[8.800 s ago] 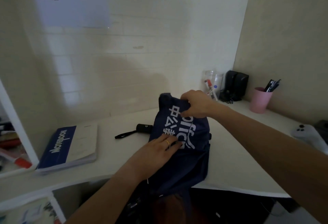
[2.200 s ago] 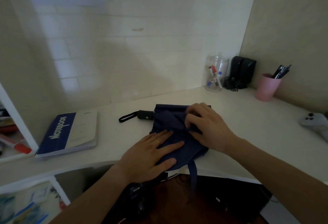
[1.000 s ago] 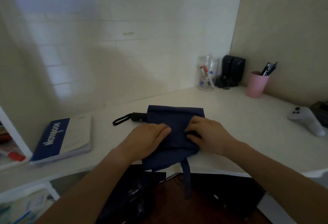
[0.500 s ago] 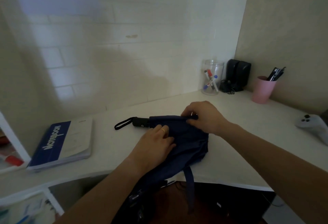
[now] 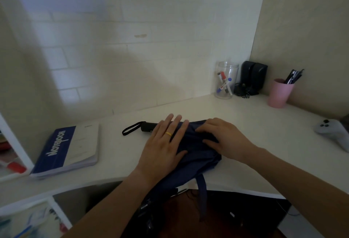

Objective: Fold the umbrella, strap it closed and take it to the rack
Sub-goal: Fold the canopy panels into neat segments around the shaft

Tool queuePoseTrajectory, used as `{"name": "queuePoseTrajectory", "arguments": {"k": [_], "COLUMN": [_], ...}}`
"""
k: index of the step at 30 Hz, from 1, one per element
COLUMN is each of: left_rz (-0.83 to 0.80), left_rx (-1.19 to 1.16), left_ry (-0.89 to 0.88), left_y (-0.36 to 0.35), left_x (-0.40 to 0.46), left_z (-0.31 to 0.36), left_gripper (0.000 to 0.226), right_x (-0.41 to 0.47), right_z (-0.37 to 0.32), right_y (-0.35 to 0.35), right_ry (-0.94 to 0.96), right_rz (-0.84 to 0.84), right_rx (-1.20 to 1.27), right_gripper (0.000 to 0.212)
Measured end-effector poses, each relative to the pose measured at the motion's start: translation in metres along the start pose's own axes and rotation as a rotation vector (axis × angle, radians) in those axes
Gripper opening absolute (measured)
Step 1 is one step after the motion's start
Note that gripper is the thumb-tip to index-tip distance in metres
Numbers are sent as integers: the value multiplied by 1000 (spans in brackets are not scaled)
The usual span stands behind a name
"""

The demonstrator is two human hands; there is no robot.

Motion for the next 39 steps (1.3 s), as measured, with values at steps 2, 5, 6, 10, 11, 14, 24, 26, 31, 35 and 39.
{"name": "queuePoseTrajectory", "arguments": {"k": [2,5,6,10,11,14,24,26,31,35,39], "left_rz": [-18,-26,-33,-51,-51,-24,59,87,107,107,117], "left_rx": [-5,8,-1,-70,-81,-66,-157,-150,-164,-230,-159], "left_ry": [38,2,-8,15,26,29,-17,-39,-69,-32,-76], "left_y": [-5,-10,-12,-12,-11,-10,-6,-5,3,7,-2], "left_x": [-1,-2,-2,-2,-2,-3,-4,-5,-6,-7,-8], "left_z": [-4,-3,-2,-3,-3,-2,-2,0,7,5,2], "left_gripper": [65,50,48,46,50,58,21,22,24,35,17], "right_x": [2,13,17,23,23,20,12,10,6,-2,-19], "right_z": [5,32,43,57,56,54,29,25,19,13,11], "right_y": [5,8,7,-6,-6,-5,16,21,20,16,16], "right_ry": [-96,-440,-558,-785,-751,-635,-330,-279,-167,-67,-8], "right_rz": [48,122,66,-193,-188,-58,59,65,10,36,122], "right_rx": [72,146,163,672,700,647,875,807,306,170,85], "right_gripper": [32,38,44,45,39,14,7,13,54,35,15]}}
Point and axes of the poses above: each hand's wrist, its own x-axis towards the middle knuckle, its own y-axis out of the back of the hand, z = x × y, the point moved 5 cm from there along x, towards the middle knuckle, and after that the axes turned 5 degrees about -x, right-handed, at the moved point
